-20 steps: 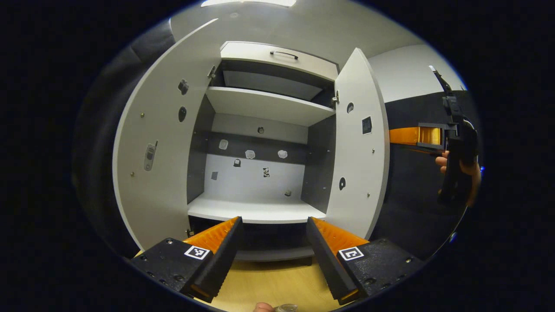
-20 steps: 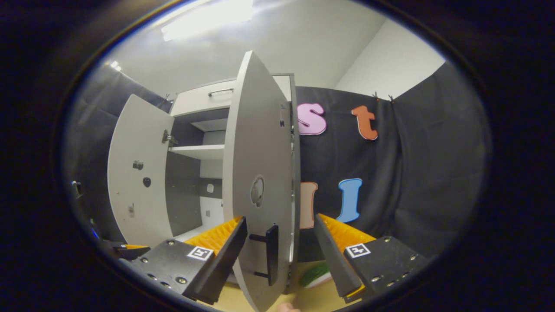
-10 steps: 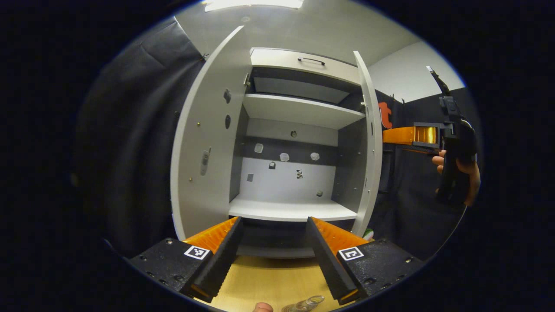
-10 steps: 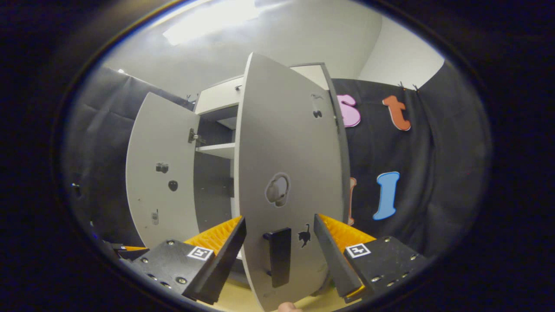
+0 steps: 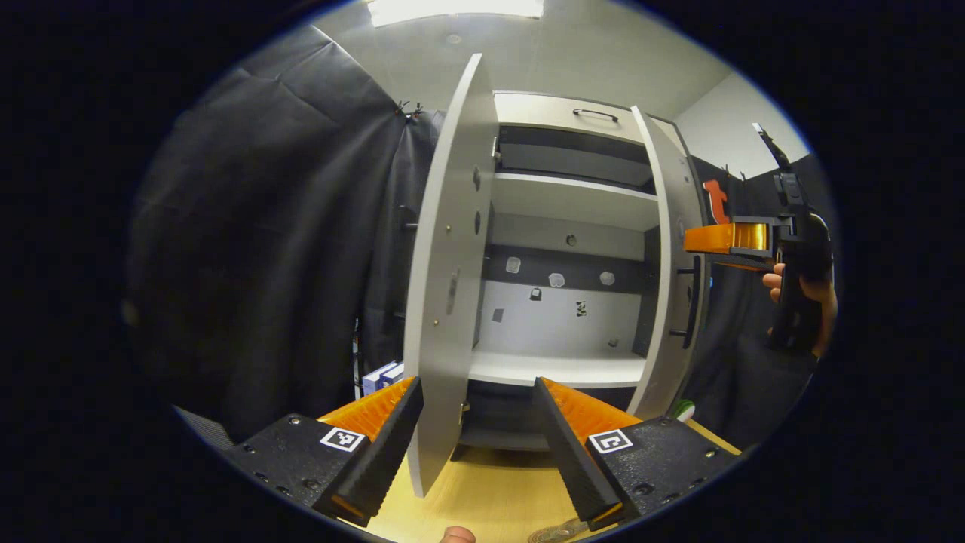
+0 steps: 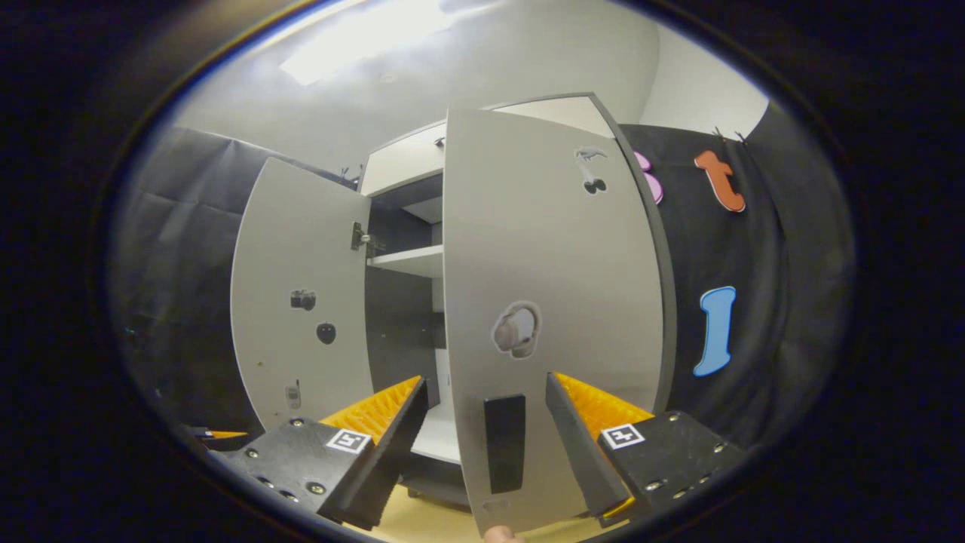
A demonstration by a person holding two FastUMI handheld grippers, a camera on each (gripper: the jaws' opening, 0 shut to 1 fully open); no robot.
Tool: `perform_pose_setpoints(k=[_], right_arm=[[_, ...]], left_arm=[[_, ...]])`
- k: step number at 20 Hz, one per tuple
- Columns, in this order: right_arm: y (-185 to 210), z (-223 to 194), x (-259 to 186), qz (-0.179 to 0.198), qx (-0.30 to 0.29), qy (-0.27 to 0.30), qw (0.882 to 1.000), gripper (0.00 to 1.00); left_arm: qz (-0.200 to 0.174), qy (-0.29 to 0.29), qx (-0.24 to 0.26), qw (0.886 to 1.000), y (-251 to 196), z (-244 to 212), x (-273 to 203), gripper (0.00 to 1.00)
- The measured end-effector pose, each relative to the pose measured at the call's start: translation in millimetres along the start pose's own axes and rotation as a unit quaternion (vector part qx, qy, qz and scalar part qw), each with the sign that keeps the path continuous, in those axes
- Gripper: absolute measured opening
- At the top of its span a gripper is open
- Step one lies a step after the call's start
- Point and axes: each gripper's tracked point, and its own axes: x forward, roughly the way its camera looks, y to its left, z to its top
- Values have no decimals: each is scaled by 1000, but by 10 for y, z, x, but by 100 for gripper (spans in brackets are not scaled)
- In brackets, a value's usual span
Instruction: Grasp the bottle in the cabinet with the left hand and place it on the coaster, then close the right door with the right hand and the left door with the left hand.
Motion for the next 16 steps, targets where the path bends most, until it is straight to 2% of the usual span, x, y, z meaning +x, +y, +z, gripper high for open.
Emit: perform_pose_setpoints(k=[8,16], right_arm=[[76,-43,91,-8,-4,1,1000,95],[74,-55,74,-26,-11,0,1000,95]], left_arm=[[43,-6,17,999,522,63,25,92],[56,-4,20,998,852,53,137,92]])
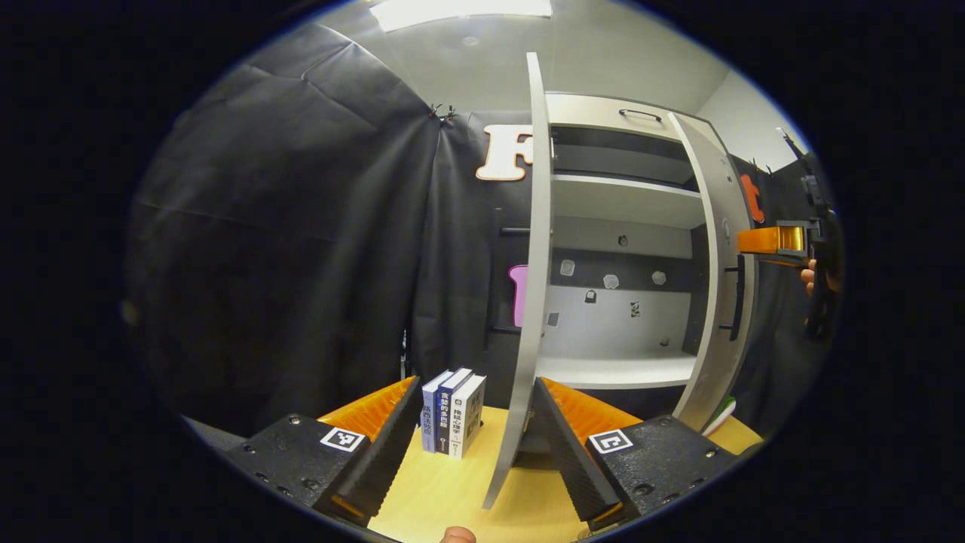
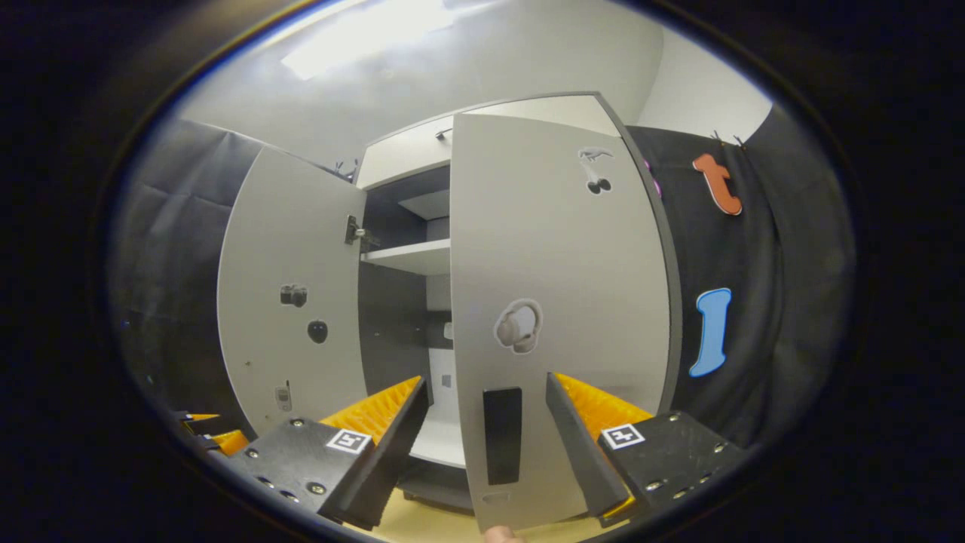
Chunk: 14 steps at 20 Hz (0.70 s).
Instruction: Grasp the bottle in the cabinet with the left hand and place it on the coaster, then close the right door with the right hand and the left door with the left hand.
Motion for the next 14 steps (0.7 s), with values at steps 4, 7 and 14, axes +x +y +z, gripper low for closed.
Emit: perform_pose_setpoints(k=[4,7,14], right_arm=[[-11,-4,16,-14,-5,-1,1000,95],[-39,-9,-5,-24,-9,-3,1000,95],[-101,27,-58,-43,-15,-11,999,95]], left_arm=[[1,0,1,1000,123,0,122,92],[2,2,-2,1000,189,-32,222,92],[-2,9,-7,1000,270,-98,418,92]])
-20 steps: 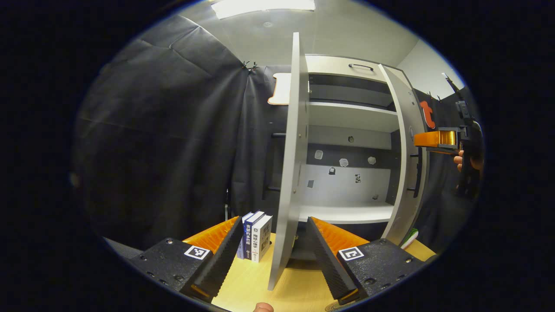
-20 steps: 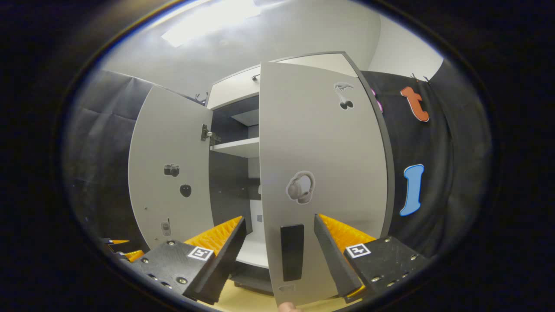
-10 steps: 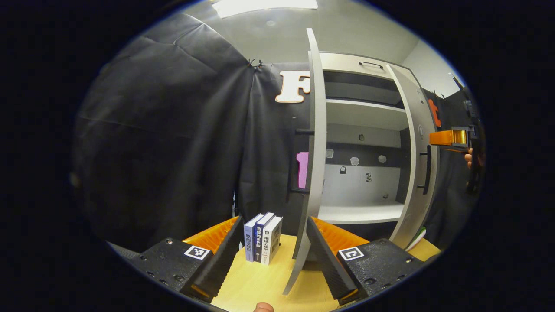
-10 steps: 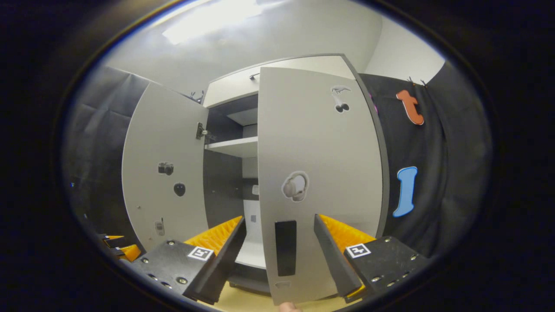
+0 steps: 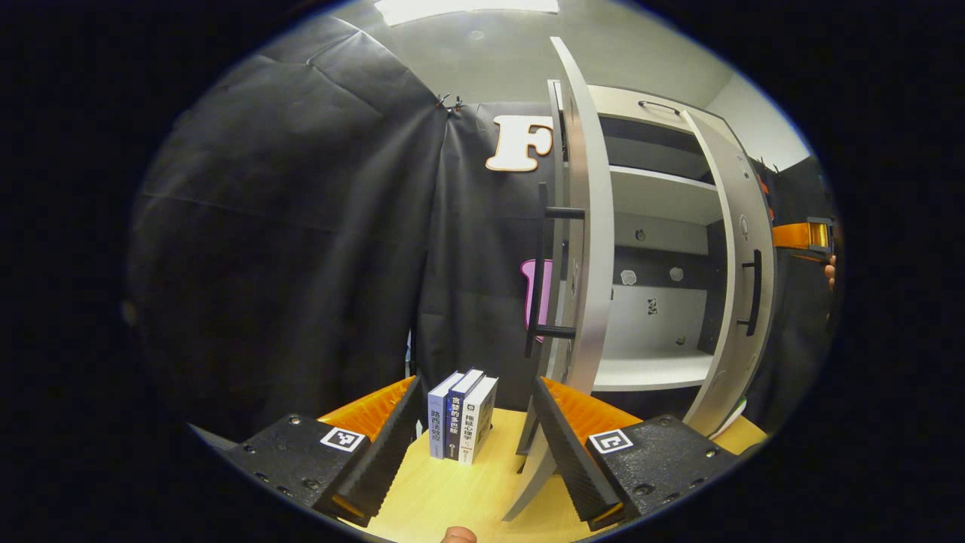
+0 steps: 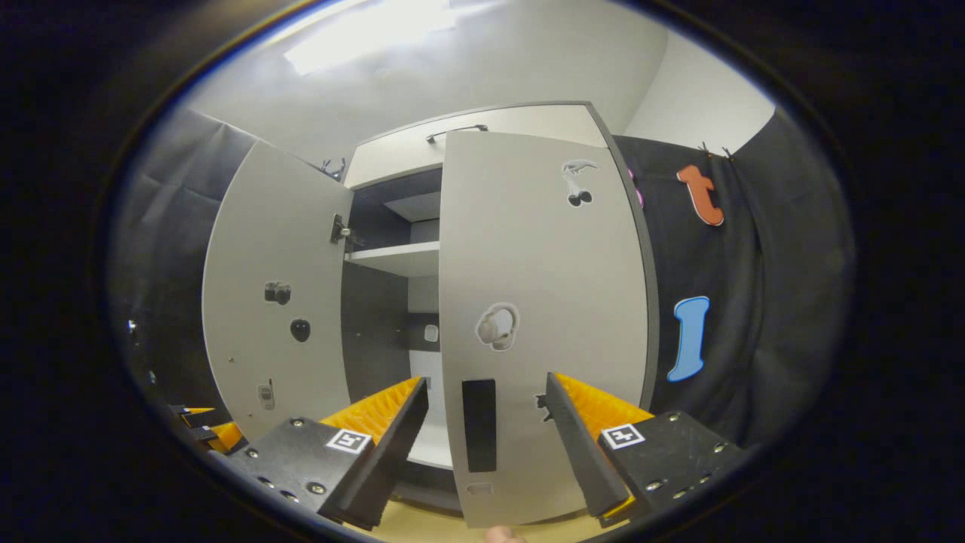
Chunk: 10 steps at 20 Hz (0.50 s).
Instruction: Grasp the bottle in the cabinet with the left hand and place it on the coaster, then close the right door with the right hand and the left door with the left hand.
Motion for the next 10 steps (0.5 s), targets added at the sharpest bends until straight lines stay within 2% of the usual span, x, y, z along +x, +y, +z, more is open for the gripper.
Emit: perform_pose_setpoints(k=[7,10], right_arm=[[-64,-27,24,-13,-3,-1,1000,95],[-90,-36,41,-14,-2,0,1000,95]], left_arm=[[-10,12,2,1000,-8,-82,107,92],[-25,18,-25,999,-2,-110,134,92]])
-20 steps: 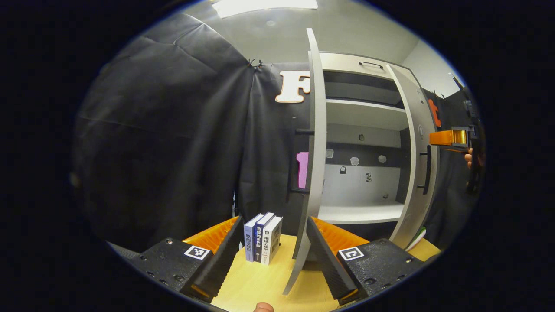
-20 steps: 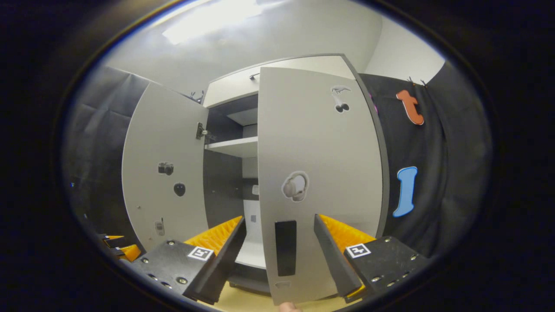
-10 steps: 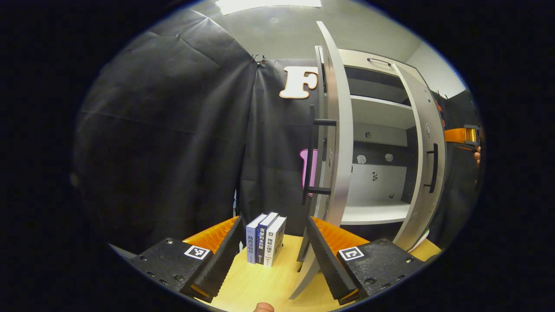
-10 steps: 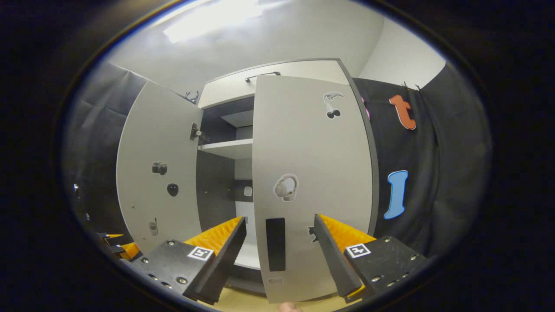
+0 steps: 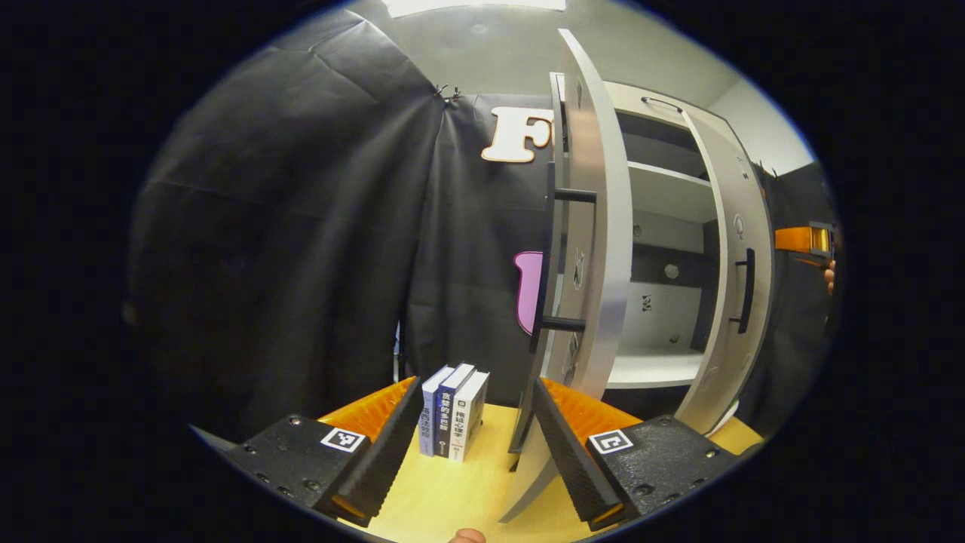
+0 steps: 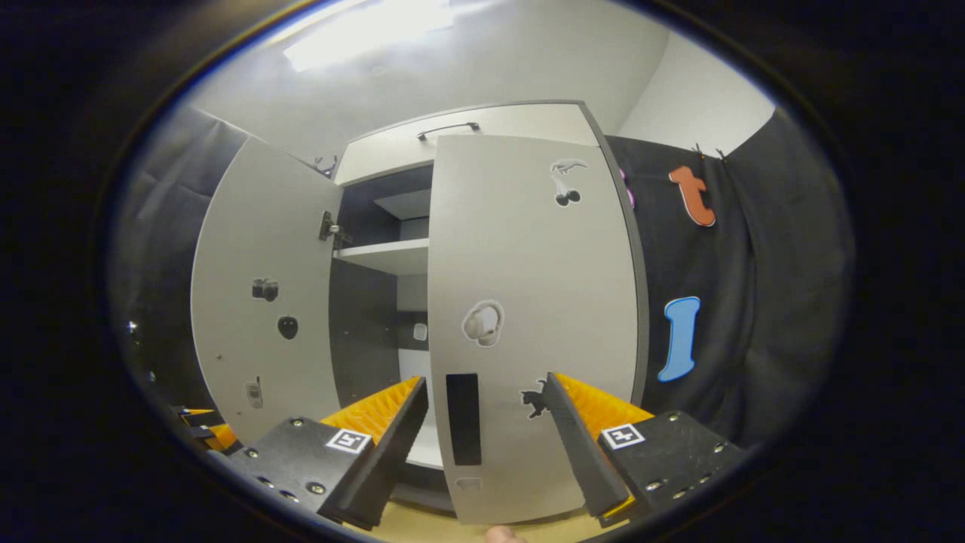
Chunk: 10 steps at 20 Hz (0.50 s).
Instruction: Grasp the bottle in the cabinet with the left hand and place it on the coaster, then close the right door with the right hand and the left door with the left hand.
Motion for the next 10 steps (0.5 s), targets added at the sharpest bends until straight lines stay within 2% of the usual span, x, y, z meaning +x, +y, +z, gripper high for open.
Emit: perform_pose_setpoints(k=[2,5,6,7,8,10], right_arm=[[-3,-13,5,0,0,2,1000,95],[-27,-38,6,2,-3,6,1000,95],[-37,-49,-4,2,-4,7,1000,95],[-56,-40,-16,3,-5,7,1000,95],[-70,-40,-19,3,-5,8,1000,95],[-98,-40,-21,4,-5,9,1000,95]], left_arm=[[-6,3,-18,1000,-39,-17,5,92],[-18,2,-14,1000,-83,-22,2,93],[-21,2,-9,1000,-107,-18,1,99],[-24,1,-5,1000,-142,-18,-5,99],[-28,2,-4,1000,-172,-19,-1,92],[-33,3,-10,999,-260,-36,-11,92]])
